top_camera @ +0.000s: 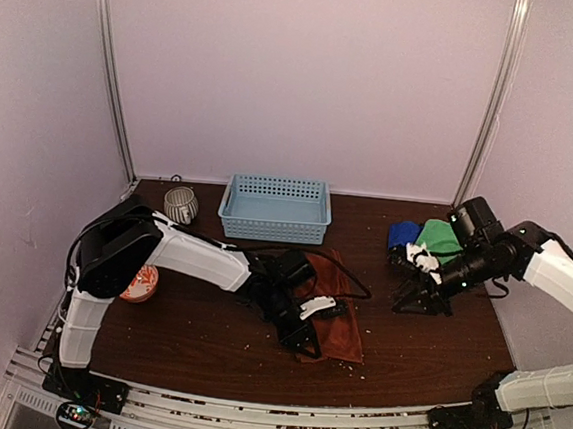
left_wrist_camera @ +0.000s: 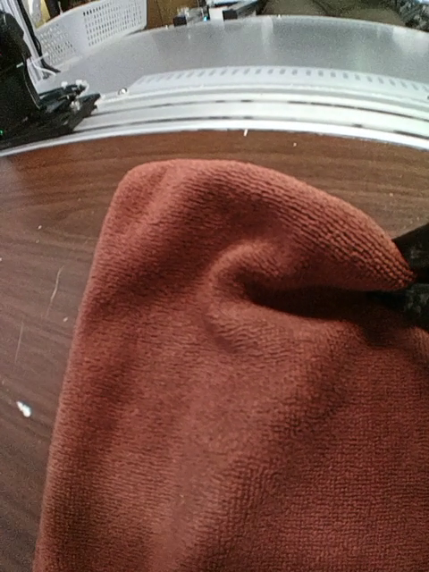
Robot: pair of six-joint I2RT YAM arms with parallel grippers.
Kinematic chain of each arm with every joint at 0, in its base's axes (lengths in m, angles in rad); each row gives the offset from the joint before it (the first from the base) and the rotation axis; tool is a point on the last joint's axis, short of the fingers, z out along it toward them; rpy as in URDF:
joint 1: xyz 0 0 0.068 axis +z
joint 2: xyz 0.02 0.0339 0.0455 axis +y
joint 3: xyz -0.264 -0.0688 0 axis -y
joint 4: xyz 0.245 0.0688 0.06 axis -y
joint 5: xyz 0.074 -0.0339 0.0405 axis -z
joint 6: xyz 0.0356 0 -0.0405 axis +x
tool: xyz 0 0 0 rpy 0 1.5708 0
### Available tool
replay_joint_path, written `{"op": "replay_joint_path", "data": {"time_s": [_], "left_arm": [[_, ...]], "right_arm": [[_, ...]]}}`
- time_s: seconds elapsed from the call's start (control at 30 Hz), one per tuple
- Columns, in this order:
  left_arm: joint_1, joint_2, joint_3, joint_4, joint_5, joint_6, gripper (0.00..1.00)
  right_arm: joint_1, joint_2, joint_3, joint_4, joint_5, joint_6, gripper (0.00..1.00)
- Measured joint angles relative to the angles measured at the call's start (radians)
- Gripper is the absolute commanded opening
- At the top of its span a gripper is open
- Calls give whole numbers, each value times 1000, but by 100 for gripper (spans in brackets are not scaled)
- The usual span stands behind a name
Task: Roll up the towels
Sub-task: Roll the towel at the center of the board.
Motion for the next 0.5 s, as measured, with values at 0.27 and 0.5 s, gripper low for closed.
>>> {"op": "replay_joint_path", "data": {"time_s": [0.27, 0.5], "left_arm": [[34, 52, 20, -22, 182, -76, 6], [39, 65, 26, -29, 222, -111, 7]], "right_arm": [[277, -1, -125, 27, 121, -35, 38], [464, 163, -172, 251, 333, 78, 43]]}}
